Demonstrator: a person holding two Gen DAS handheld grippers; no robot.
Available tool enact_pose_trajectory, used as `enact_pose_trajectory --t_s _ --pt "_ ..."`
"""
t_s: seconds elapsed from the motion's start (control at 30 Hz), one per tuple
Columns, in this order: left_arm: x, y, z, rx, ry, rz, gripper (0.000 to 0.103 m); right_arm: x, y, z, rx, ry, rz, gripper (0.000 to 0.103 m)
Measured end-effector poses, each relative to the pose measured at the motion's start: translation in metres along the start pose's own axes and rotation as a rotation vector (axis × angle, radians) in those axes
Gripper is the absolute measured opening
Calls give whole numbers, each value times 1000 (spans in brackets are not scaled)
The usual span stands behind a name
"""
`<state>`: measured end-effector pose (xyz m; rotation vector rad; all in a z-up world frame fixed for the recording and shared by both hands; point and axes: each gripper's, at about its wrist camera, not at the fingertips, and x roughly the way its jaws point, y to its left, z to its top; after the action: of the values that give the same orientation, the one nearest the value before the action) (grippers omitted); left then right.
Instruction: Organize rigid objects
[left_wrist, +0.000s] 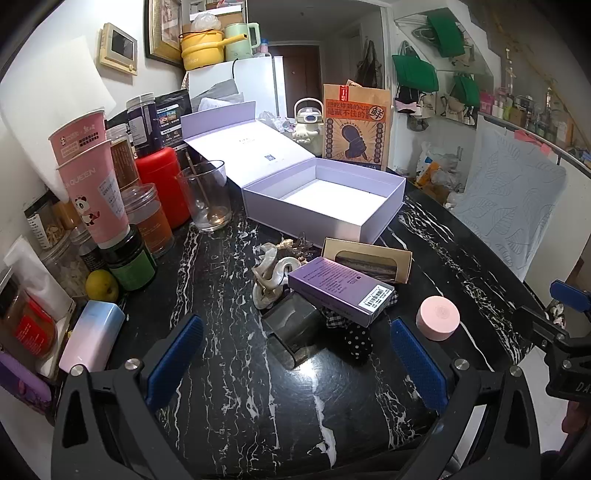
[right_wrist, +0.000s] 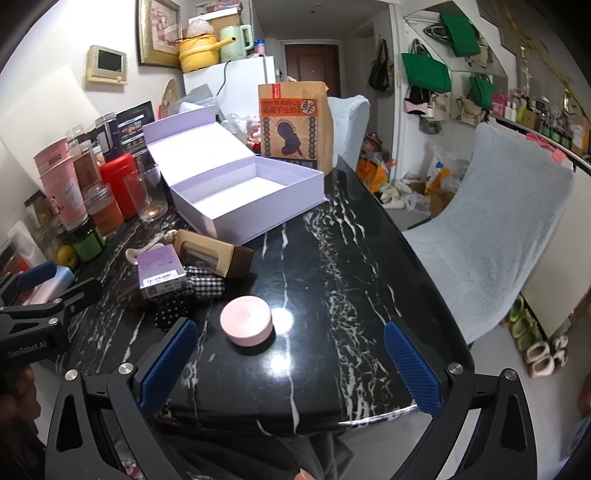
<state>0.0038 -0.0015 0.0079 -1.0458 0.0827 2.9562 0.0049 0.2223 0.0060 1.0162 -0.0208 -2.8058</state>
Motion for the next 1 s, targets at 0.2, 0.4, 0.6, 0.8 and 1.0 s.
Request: enact_pose_trajectory --t_s 0.2,0.4,0.6,0.8,1.0 --pt "-1 0 0 4 2 -3 103 0 2 1 -5 -1 0 103" --pt "-1 -1 0 4 11 -9 103 0 2 2 -7 -2 -3 103" --pt "-4 -1 0 2 4 -14 103 -1 2 2 -10 -1 -2 103" --pt "-4 0 -1 -1 9 -12 103 -2 4 2 -16 -5 -9 103" --pt "-4 4 -1 -13 14 -12 103 -3 6 2 -25 -8 -7 103"
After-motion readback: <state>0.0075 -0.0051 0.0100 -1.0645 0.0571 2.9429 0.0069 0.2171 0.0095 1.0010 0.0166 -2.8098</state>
